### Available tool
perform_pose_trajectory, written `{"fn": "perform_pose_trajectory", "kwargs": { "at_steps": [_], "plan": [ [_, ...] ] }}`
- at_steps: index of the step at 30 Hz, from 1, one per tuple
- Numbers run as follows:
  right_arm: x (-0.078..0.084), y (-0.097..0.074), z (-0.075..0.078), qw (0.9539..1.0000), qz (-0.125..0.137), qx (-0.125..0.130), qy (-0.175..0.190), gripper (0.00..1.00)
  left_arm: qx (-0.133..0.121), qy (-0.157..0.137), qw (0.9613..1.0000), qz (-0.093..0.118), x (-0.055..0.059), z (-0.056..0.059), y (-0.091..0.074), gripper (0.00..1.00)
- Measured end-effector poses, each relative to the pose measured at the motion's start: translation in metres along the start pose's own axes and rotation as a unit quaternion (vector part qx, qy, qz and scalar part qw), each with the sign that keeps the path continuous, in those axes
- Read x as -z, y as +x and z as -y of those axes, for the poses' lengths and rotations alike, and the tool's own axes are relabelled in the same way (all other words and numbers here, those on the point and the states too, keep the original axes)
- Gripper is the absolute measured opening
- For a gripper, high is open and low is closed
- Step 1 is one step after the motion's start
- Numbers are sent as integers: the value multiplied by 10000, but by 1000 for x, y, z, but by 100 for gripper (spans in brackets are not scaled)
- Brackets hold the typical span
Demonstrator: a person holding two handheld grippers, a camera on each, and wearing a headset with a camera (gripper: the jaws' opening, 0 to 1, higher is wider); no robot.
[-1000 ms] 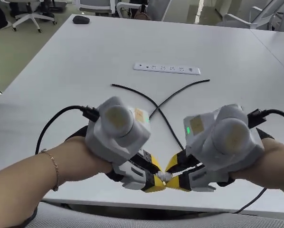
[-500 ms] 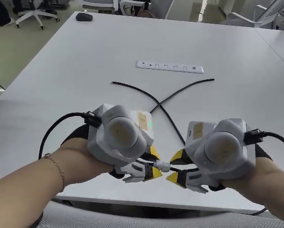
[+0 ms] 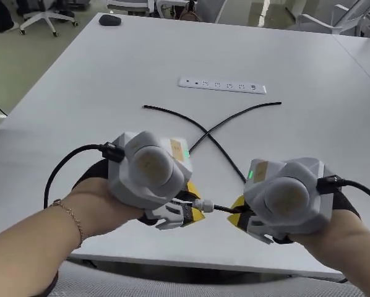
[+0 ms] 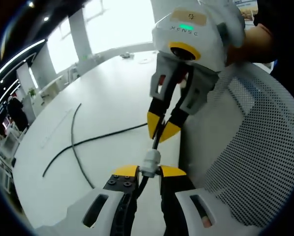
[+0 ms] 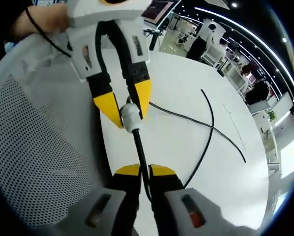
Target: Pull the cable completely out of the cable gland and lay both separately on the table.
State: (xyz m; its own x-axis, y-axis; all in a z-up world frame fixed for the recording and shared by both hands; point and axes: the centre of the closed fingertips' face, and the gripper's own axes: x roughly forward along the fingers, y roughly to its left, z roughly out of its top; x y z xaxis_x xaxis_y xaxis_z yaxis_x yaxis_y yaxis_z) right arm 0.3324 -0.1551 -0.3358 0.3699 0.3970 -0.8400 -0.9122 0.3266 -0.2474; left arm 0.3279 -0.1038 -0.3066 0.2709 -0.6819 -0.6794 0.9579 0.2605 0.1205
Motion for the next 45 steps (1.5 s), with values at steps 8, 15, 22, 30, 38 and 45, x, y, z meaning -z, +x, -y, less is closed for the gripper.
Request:
{"fn": "perform_pose_trajectory", "kwargs": {
  "at_steps": [8, 15, 22, 30, 38, 45],
  "plan": [
    [34, -2, 16, 9961, -763, 374, 241, 5, -29, -75, 10000, -1, -1, 0, -2, 17],
    [59, -7, 28, 9898, -1229, 565, 457, 7, -73, -123, 9999, -1, 0, -1, -4, 17],
    [24, 0, 2, 9980, -599, 74, 196, 15, -68, -102, 9999, -43, 2, 1, -3, 17],
    [-38, -6, -17, 9956, 858, -356, -123, 15, 6, 41, 9999, -148, 4, 5, 5, 17],
    [-43, -8, -17, 9945, 954, -283, -319, 5, -32, 61, 9999, -149, 4, 3, 6, 17],
    [-33, -5, -9, 9970, 718, -94, -259, 4, -241, 114, 9993, -277, 10, -7, 2, 17]
  ]
}}
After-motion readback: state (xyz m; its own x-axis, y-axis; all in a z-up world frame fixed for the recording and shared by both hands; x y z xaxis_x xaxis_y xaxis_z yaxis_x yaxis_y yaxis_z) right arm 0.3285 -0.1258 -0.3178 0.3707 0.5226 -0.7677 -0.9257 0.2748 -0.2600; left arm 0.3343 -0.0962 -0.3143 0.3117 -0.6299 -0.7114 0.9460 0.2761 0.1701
